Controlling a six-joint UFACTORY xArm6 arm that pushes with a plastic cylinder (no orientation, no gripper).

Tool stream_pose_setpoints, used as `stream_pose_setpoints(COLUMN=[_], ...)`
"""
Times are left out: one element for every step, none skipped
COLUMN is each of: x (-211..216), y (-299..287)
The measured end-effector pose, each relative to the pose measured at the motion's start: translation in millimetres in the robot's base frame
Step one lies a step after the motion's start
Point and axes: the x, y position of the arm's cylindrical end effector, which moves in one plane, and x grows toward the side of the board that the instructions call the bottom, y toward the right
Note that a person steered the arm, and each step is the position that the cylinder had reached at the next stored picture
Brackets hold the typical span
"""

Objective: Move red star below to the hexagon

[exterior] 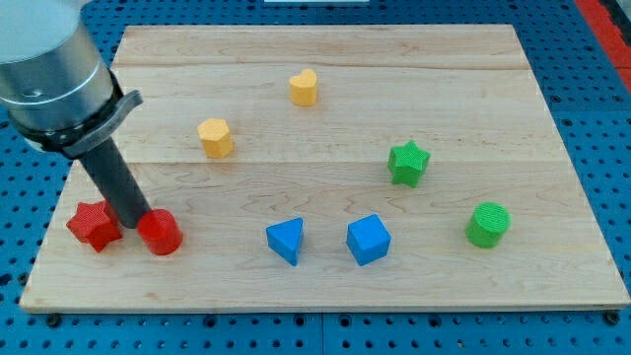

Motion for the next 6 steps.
stream_pose_setpoints(x=[2.3, -4.4, -16.0, -16.1, -12.3, 3.4], y=[20.7, 37.0, 96.6, 175.3, 209.5, 229.4])
